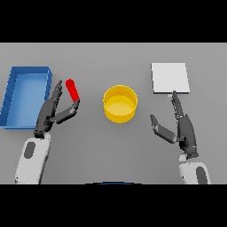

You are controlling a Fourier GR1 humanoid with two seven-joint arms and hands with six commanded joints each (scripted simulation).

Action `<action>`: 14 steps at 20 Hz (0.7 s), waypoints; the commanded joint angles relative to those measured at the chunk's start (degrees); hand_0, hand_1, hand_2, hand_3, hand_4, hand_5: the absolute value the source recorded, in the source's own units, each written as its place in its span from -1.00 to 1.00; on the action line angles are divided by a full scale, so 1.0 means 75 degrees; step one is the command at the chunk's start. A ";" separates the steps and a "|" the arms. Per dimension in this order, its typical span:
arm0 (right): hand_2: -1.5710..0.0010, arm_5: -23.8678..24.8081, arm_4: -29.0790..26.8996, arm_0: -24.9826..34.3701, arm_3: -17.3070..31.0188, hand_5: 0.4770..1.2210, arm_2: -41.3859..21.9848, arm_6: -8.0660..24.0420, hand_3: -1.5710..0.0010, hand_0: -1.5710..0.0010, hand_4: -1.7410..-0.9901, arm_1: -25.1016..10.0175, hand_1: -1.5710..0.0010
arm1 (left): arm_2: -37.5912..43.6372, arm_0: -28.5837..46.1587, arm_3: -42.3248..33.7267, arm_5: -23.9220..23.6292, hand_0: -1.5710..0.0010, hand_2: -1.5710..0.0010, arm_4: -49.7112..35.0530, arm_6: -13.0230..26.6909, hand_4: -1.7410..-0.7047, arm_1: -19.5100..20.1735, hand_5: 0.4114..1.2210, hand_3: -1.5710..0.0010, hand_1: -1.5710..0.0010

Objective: Pick up the red beaker and tilt it to pour out 1 green nut into yellow bowl. Pick up the yellow bowl and place it on the metallic measuring scale.

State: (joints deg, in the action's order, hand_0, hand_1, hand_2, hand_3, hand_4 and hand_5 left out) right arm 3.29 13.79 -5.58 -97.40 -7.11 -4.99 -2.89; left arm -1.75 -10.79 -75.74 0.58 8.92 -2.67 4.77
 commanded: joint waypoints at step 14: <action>1.00 0.0042 0.0046 -0.0082 0.0011 -0.56 -0.0010 0.0005 1.00 1.00 0.26 0.0033 1.00 | 0.0414 -0.1967 0.2471 -0.0271 1.00 1.00 0.0179 -0.0329 -0.13 -0.0123 -0.33 1.00 1.00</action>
State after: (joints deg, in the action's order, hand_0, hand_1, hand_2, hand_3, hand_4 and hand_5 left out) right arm 3.60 14.14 -6.20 -97.32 -7.19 -4.97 -2.64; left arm 1.35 -25.58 -57.21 -1.45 10.27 -5.01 3.84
